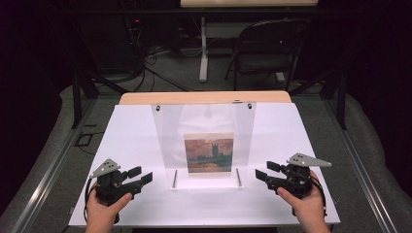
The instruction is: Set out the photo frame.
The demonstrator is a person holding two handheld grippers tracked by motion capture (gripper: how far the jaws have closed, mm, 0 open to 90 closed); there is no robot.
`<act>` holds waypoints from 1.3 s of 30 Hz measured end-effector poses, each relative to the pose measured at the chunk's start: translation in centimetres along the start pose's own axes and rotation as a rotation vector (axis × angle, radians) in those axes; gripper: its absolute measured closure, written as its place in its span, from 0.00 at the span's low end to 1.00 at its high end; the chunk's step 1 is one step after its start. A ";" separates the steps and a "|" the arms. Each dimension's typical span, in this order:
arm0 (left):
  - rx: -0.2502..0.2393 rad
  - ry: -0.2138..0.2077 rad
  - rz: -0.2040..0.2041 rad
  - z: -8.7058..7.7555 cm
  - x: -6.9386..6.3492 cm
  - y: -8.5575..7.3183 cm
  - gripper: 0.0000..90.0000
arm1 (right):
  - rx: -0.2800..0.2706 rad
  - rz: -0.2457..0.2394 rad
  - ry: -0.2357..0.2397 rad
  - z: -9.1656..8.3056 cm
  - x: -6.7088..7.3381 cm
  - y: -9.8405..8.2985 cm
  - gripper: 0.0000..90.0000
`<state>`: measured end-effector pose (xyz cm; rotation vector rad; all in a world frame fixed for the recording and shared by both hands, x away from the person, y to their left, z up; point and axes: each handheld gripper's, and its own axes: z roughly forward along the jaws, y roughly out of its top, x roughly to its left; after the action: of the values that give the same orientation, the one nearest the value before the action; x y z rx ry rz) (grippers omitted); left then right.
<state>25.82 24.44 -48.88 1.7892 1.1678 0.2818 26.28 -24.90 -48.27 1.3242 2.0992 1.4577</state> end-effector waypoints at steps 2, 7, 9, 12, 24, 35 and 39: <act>-0.005 0.032 0.010 0.3 0.1 -0.6 0.47 | -0.013 0.006 -0.013 0.2 -0.2 -0.8 0.44; -0.015 0.045 -0.027 1.1 1.0 -1.7 0.46 | -0.011 -0.011 -0.078 0.8 -0.6 -2.6 0.43; -0.017 0.039 -0.053 1.5 1.4 -2.2 0.46 | -0.017 -0.029 -0.096 1.1 -0.7 -3.0 0.42; -0.010 0.050 -0.062 2.1 1.9 -2.8 0.46 | 0.011 -0.054 -0.114 1.5 -0.7 -3.6 0.42; 0.017 0.085 0.006 2.7 2.0 -3.7 0.45 | 0.062 -0.097 -0.095 3.2 -0.2 -4.9 0.42; 0.062 0.070 0.039 3.5 1.5 -3.9 0.45 | 0.096 -0.081 -0.066 3.7 -0.4 -5.3 0.42; 0.063 0.068 0.037 3.6 1.5 -4.0 0.45 | 0.089 -0.066 -0.060 3.7 -0.6 -5.4 0.42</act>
<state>26.49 23.92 -54.37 1.8708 1.2040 0.3332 26.18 -23.53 -54.72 1.2992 2.1704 1.2964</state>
